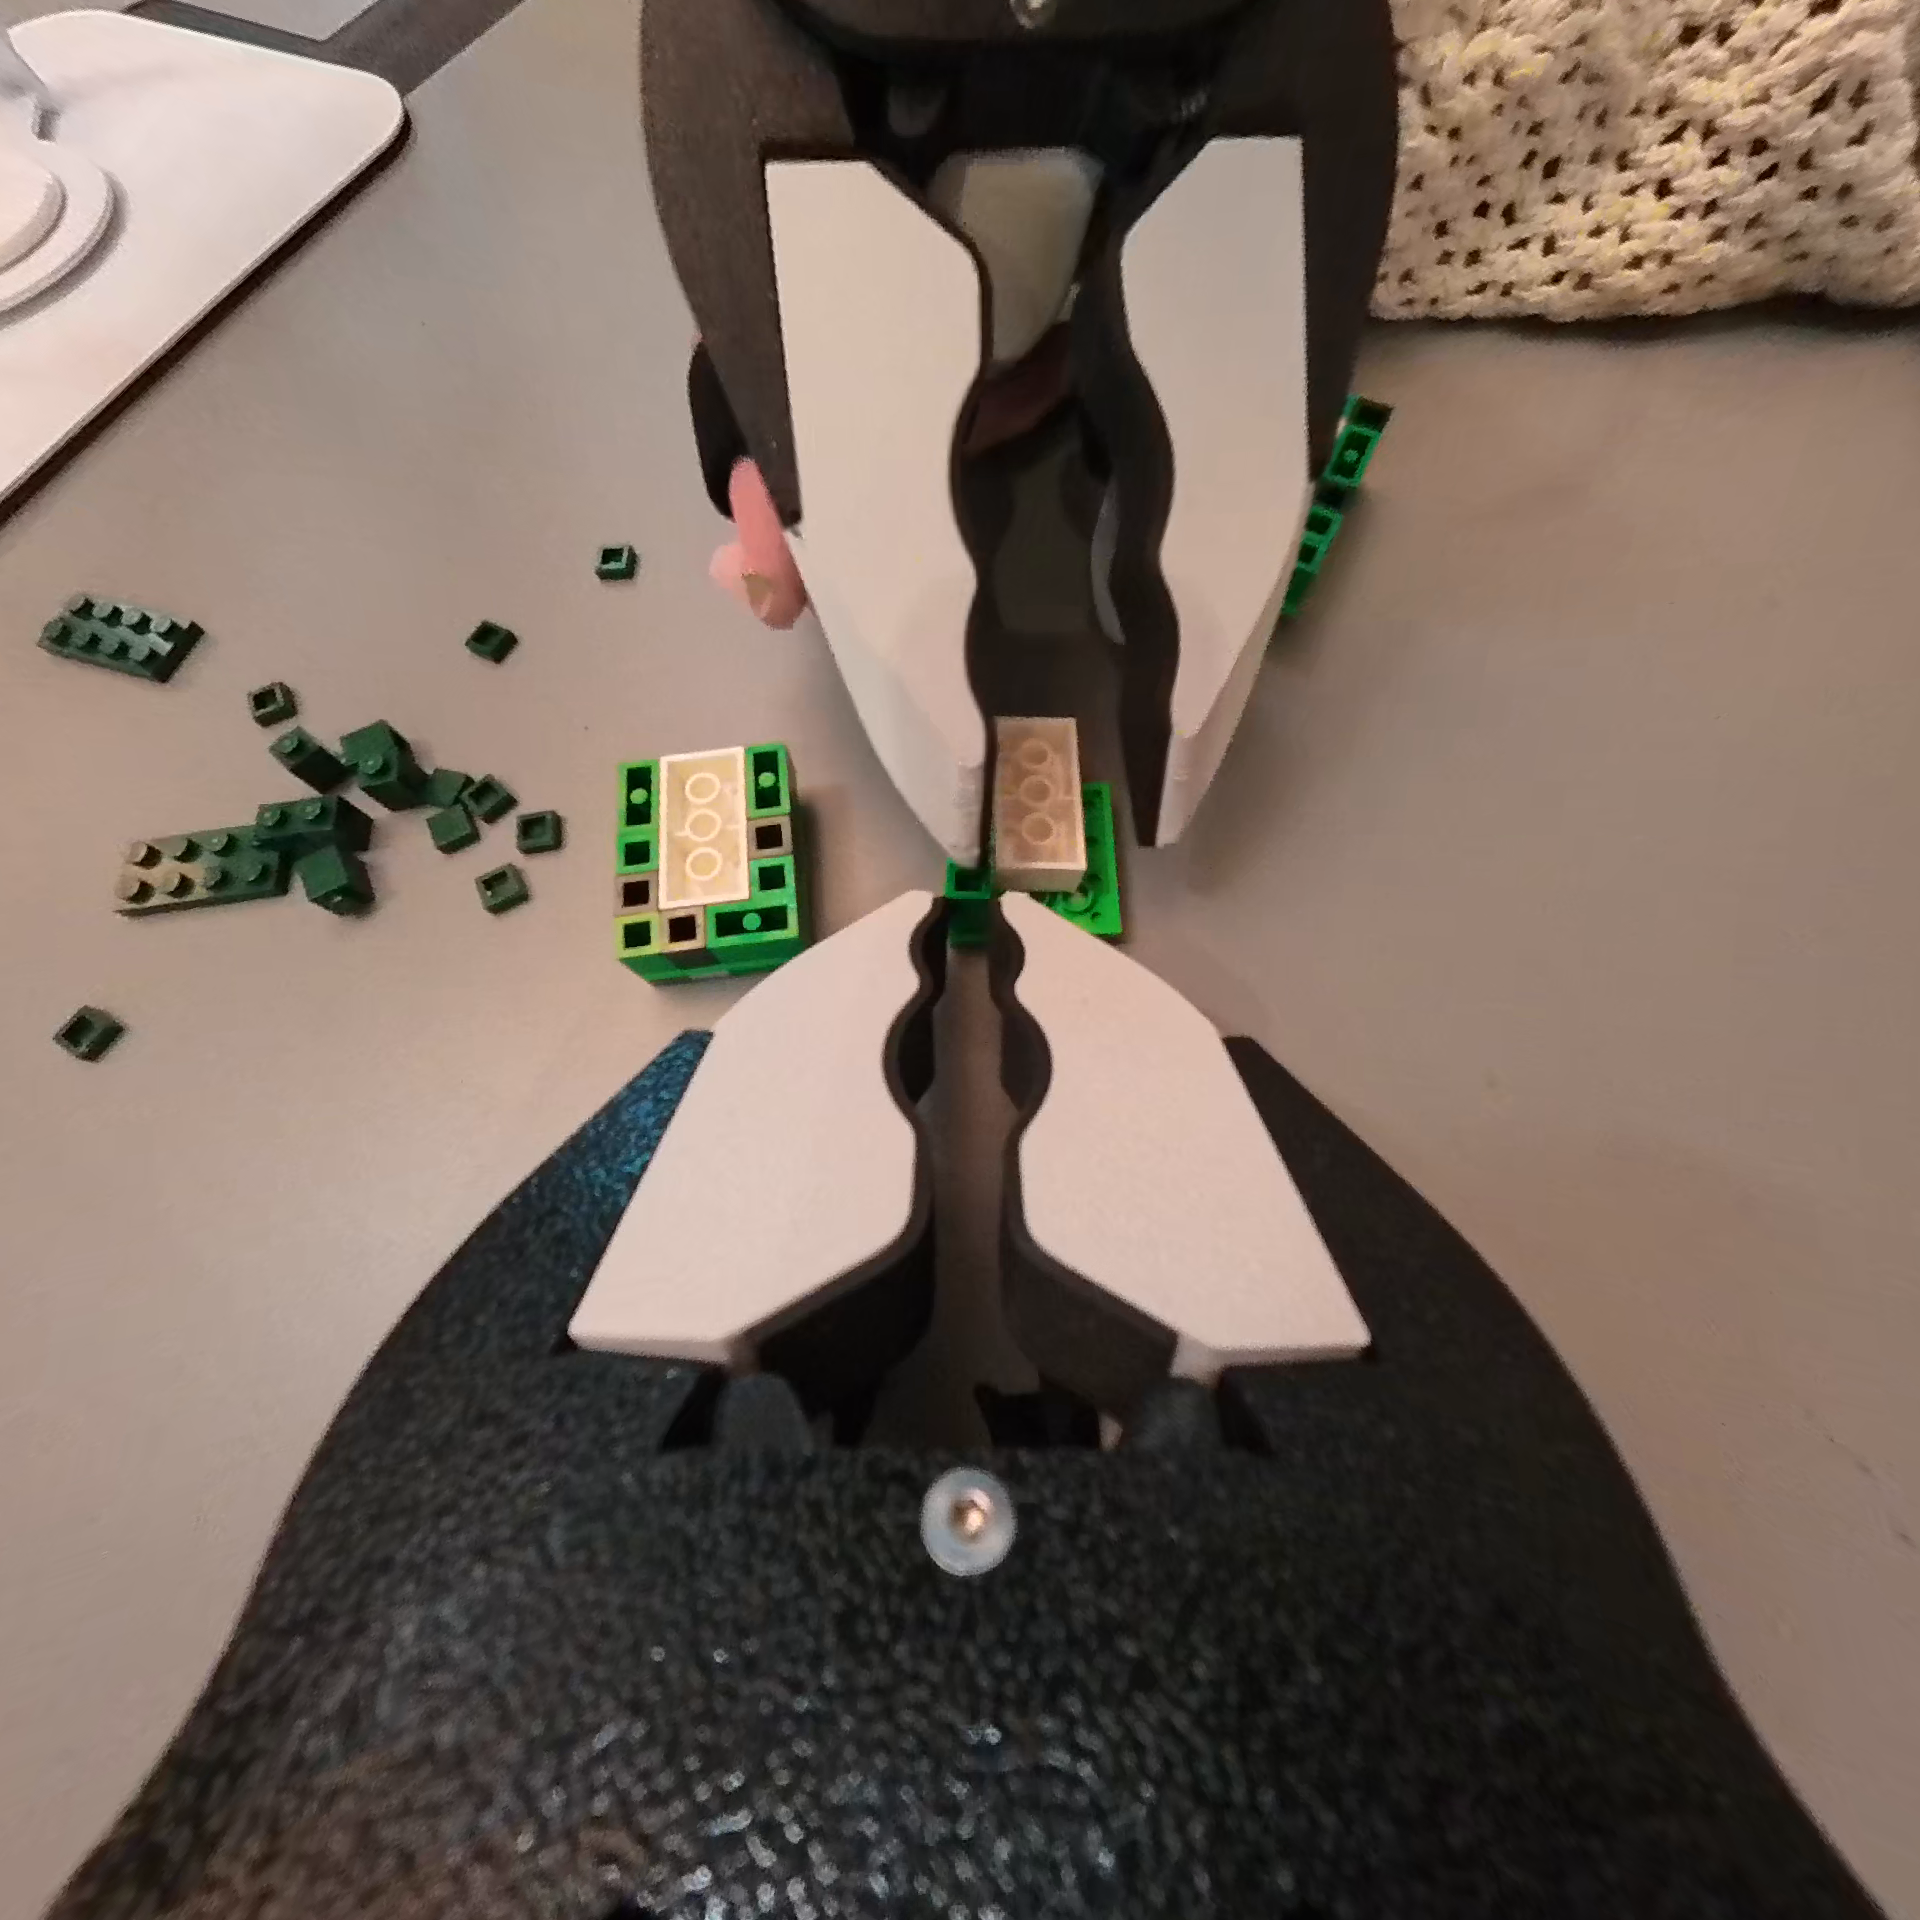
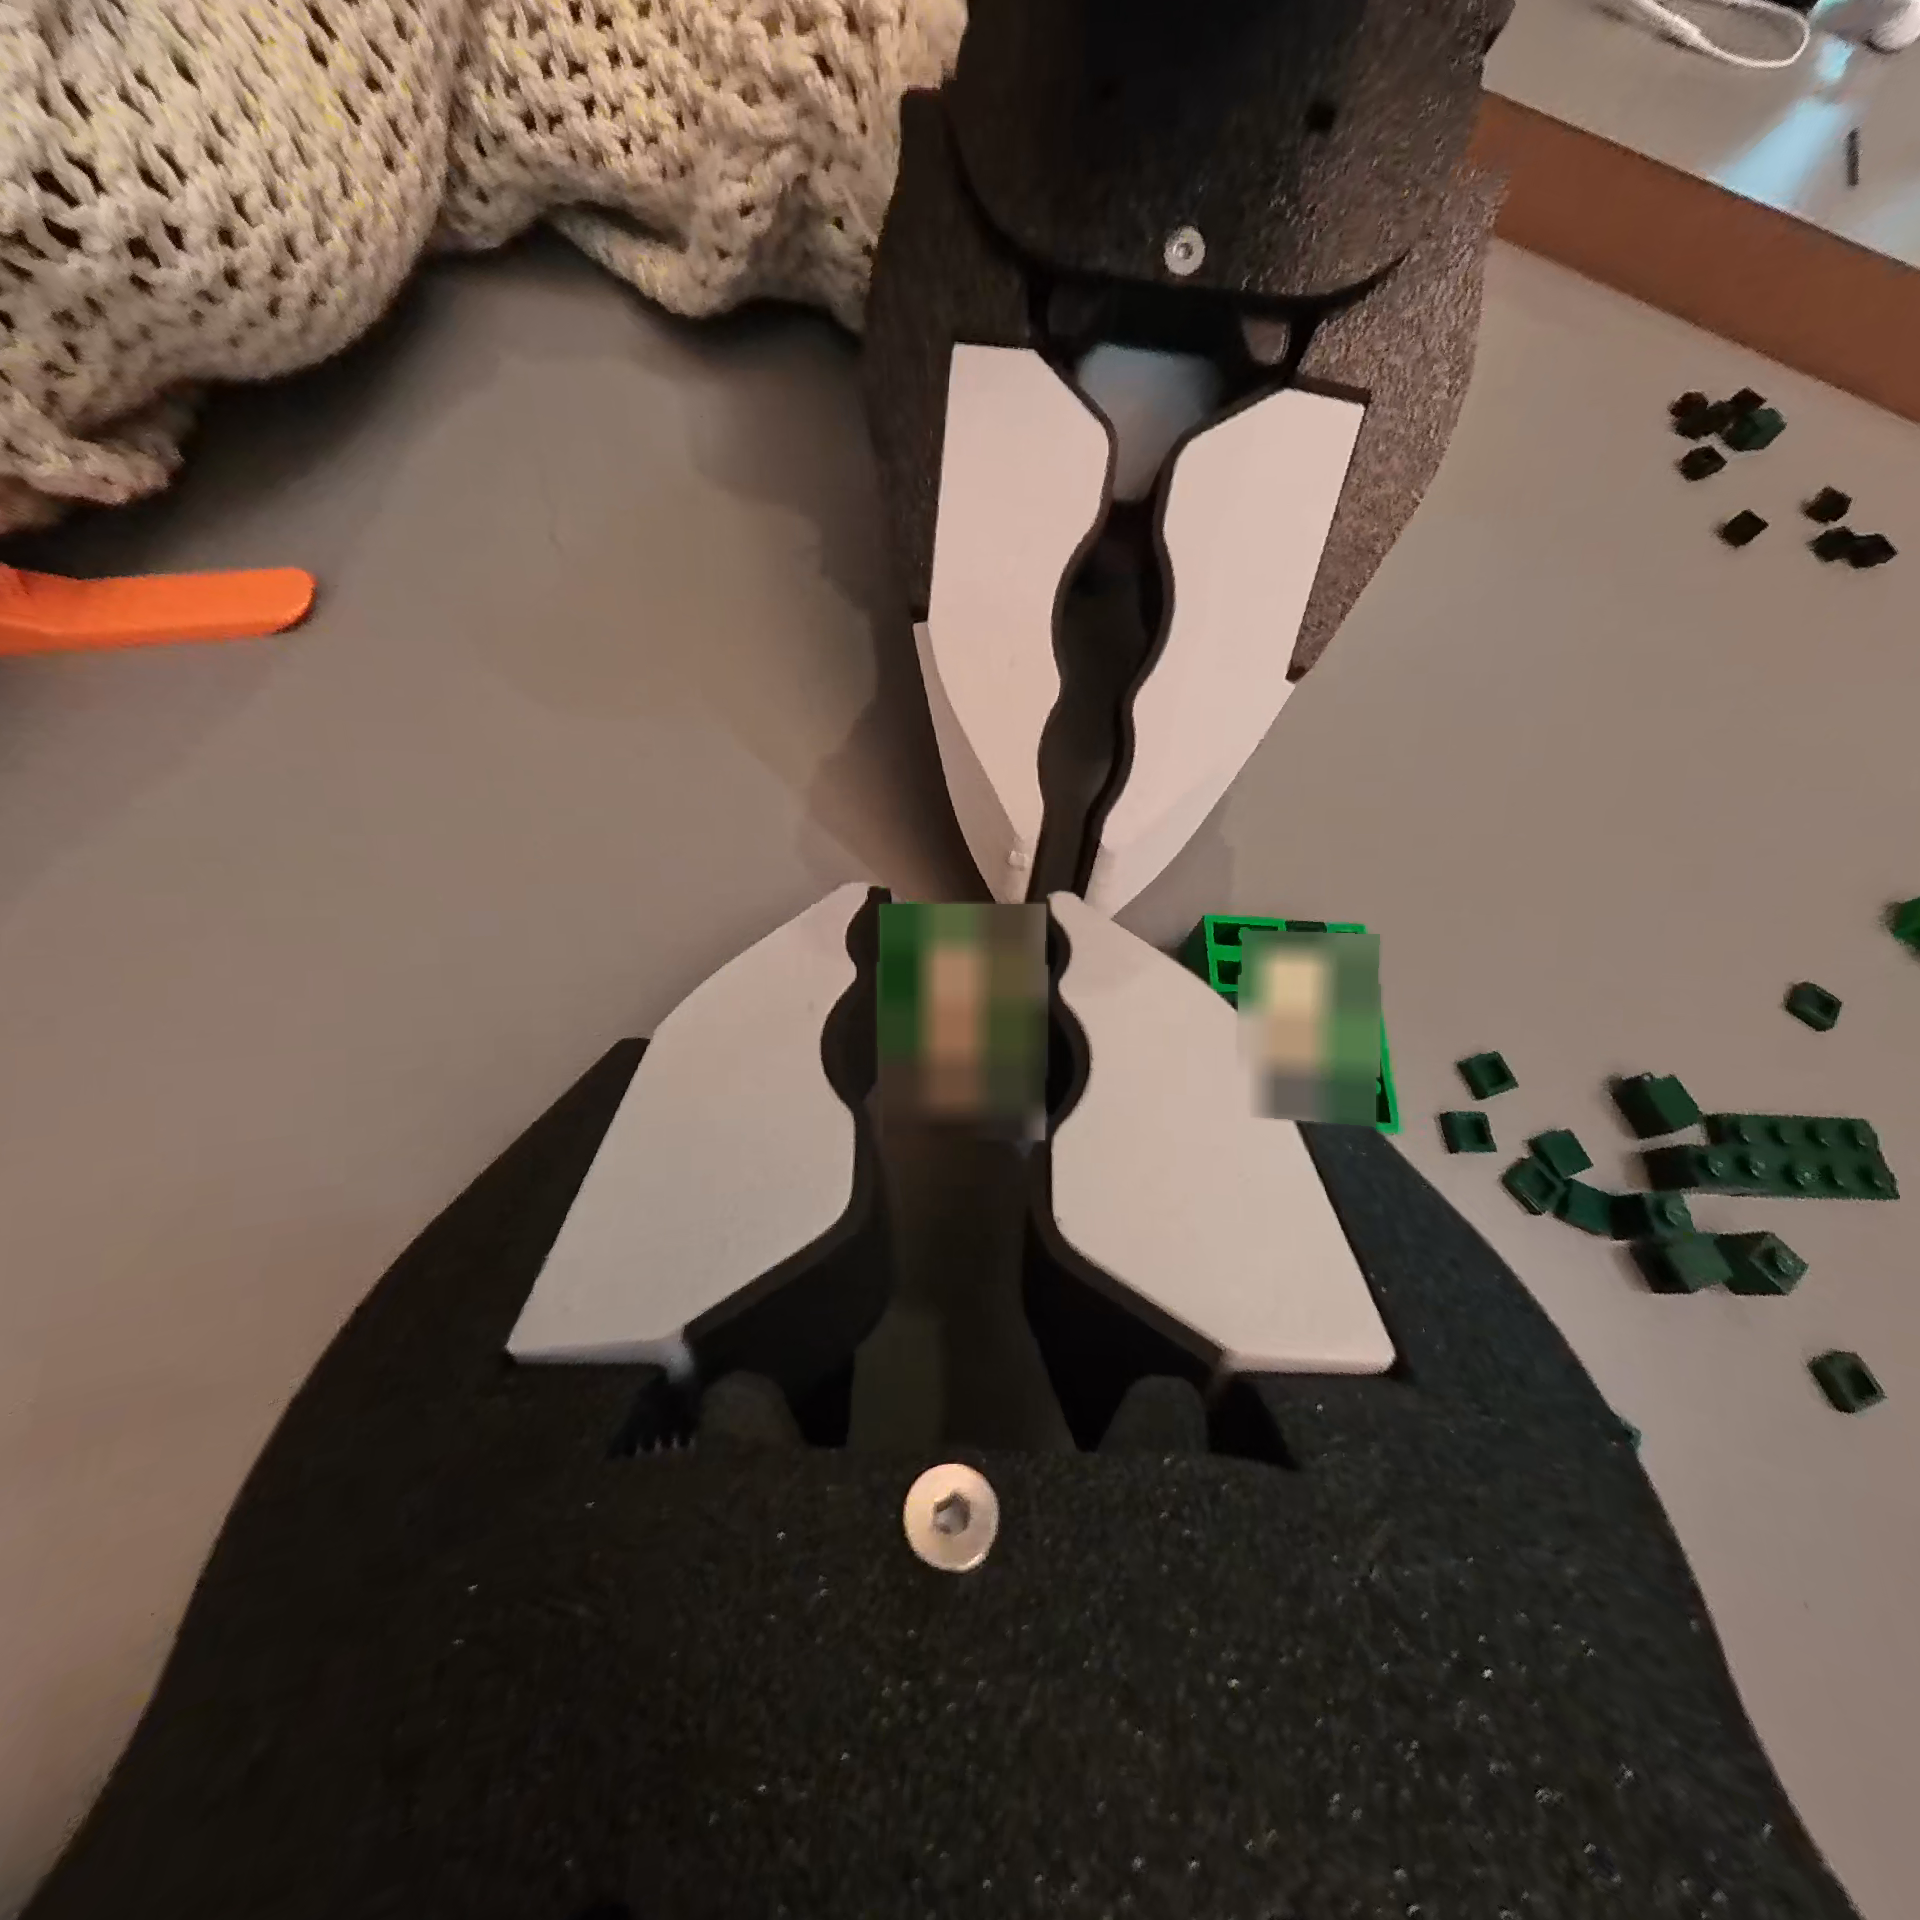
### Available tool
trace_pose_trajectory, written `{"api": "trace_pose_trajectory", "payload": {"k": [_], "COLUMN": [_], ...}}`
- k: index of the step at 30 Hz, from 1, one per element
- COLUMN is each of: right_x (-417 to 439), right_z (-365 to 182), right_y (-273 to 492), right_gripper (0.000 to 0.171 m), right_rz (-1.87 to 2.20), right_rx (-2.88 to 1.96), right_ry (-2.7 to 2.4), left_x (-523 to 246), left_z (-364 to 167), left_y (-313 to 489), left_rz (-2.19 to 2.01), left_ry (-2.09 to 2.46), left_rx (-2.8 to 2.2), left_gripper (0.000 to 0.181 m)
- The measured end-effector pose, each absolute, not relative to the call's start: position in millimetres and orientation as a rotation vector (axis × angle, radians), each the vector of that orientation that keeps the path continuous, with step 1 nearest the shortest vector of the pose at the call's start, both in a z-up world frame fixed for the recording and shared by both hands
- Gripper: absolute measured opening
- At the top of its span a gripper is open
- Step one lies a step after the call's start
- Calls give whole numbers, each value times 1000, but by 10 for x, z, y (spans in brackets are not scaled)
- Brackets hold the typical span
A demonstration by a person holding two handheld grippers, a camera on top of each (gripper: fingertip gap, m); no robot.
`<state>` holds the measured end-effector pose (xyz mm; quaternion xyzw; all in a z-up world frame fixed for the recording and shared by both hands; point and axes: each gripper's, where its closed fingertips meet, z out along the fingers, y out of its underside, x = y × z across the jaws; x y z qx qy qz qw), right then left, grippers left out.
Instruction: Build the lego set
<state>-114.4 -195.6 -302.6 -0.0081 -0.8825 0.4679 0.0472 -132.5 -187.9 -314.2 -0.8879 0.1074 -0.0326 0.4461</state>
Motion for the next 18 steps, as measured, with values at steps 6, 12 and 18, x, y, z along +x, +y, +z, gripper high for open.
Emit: {"api": "trace_pose_trajectory", "payload": {"k": [6, 12, 18], "right_x": [-1143, -1151, -1144], "right_z": [-3085, -3080, -3094], "right_y": [-1963, -1977, -1982], "right_gripper": [24, 26, 24], "right_rz": [1364, 1368, 1328], "right_rx": [-29, -43, -65], "right_ry": [-2717, -2712, -2726], "left_x": [-1320, -1325, -1318], "left_z": [-3143, -3142, -3141], "left_y": [-1880, -1893, -1898], "left_rz": [-79, -88, -124], "left_ry": [260, 248, 213], "left_rx": [-2206, -2215, -2219], "left_gripper": [7, 7, 7]}}
